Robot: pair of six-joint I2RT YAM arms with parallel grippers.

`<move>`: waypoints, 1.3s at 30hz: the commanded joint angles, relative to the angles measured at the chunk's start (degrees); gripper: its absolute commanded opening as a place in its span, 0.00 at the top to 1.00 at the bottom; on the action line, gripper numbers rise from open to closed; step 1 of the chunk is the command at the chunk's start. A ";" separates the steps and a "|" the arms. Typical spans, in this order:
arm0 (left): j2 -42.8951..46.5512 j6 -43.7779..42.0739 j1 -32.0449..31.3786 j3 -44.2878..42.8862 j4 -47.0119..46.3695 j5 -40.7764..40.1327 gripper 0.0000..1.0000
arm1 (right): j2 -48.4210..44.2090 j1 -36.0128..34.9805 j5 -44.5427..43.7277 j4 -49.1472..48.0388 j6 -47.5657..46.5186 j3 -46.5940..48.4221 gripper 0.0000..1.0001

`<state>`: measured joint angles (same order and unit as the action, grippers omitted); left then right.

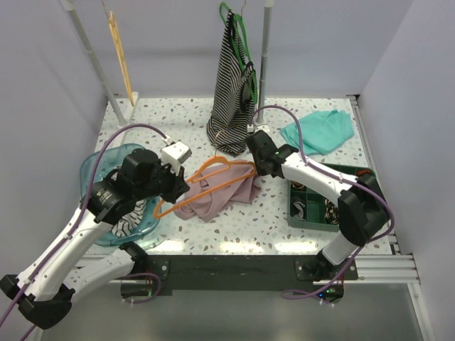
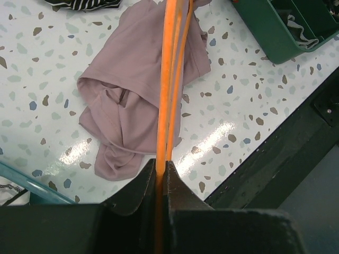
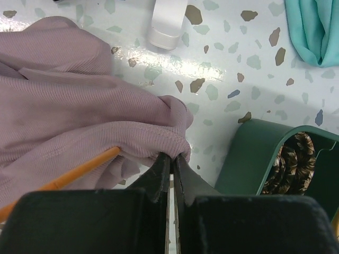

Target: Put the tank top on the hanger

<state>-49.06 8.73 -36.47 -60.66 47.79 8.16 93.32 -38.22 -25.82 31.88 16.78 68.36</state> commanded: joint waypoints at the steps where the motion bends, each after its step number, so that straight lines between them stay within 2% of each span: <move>1: 0.37 -1.17 -0.01 -2.62 -1.65 -0.43 1.00 | 0.02 -0.19 -3.88 1.17 -1.13 1.95 1.00; 11: 0.37 -1.70 -0.01 -2.62 -0.86 -1.04 1.00 | 0.46 -0.54 -3.36 0.99 -1.31 2.57 1.00; 17: 0.19 -1.53 0.08 -1.39 -2.09 2.20 1.00 | -1.21 -0.54 1.91 0.47 -1.13 3.18 1.00; 25: 1.33 -1.35 -0.01 0.37 -2.97 5.98 1.00 | -1.91 -0.54 4.46 1.96 -1.22 5.47 1.00; 39: 1.42 -0.82 -0.45 3.09 -4.63 6.07 1.00 | -6.13 -0.54 7.45 3.45 -0.60 7.23 1.00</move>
<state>-48.36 7.90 -36.51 -58.08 47.40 12.88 90.94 -38.61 -19.75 34.26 16.43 72.38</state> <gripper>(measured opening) 0.090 0.019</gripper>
